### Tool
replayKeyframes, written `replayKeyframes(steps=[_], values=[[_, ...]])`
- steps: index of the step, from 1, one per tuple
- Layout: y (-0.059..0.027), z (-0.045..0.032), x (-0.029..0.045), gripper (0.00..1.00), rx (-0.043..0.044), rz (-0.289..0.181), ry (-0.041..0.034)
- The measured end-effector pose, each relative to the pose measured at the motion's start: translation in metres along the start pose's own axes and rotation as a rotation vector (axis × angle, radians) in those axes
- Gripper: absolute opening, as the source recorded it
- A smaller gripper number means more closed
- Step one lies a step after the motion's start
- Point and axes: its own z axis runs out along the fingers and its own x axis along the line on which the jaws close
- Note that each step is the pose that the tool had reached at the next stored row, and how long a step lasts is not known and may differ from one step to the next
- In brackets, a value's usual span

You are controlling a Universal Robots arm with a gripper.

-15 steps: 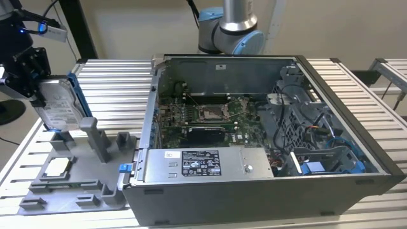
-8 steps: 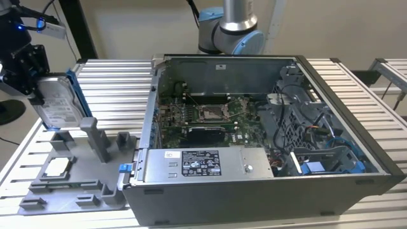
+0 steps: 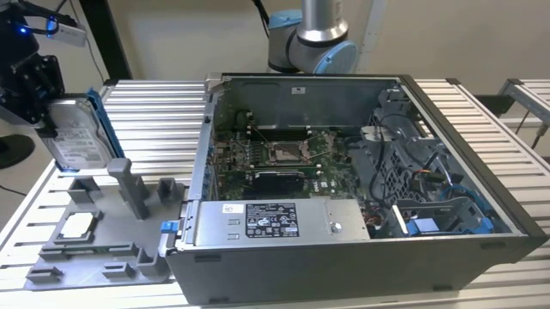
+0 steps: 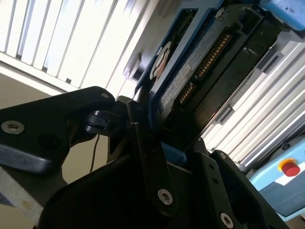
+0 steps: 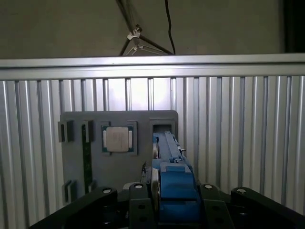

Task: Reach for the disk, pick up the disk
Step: 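Pick up the disk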

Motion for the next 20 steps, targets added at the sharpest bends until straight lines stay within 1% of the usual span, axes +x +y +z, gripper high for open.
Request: replayKeyframes(steps=[11,20], values=[[-0.0001,-0.0099,0.0001,0.0,0.0,0.0,0.0018],[-0.0002,-0.023,0.0003,0.0,0.0001,0.0,0.0023]])
